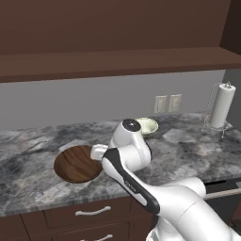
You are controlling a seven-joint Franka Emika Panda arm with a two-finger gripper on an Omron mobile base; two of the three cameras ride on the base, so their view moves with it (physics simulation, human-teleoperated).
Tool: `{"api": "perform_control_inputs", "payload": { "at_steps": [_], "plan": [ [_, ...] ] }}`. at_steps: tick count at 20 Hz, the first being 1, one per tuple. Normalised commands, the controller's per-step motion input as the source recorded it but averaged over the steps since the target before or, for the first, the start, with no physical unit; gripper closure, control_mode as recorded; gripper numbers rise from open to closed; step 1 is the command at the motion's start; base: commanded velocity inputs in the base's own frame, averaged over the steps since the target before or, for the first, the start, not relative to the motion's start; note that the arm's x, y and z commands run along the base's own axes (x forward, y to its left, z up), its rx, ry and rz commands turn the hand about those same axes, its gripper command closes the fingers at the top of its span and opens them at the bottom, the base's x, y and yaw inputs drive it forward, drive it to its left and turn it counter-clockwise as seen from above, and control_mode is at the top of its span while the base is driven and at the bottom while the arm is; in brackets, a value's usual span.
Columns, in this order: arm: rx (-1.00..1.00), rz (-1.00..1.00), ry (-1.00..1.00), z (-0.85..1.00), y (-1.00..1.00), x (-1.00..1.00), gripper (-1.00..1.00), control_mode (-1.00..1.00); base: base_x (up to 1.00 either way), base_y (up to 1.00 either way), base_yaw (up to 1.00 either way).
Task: Pick up the bowls on the counter and stack them on top of one another in the open cabinet. Place the smaller bowl on top of the larger bowl.
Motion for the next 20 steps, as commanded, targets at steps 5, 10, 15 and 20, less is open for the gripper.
{"api": "perform_control_inputs", "payload": {
  "at_steps": [5,10,15,20],
  "plan": [
    [0.03,0.00,0.00,-0.25,0.15,0.15,-1.00,-1.00,0.00,0.00,0.00],
    [0.00,0.00,0.00,-0.19,0.21,0.12,-1.00,-1.00,0.00,0.00,0.00],
    [0.00,-0.01,0.00,-0.21,0.18,0.11,-1.00,-1.00,0.00,0.00,0.00],
    [0.02,-0.01,0.00,-0.21,0.14,0.13,-1.00,-1.00,0.00,0.00,0.00]
  ]
}}
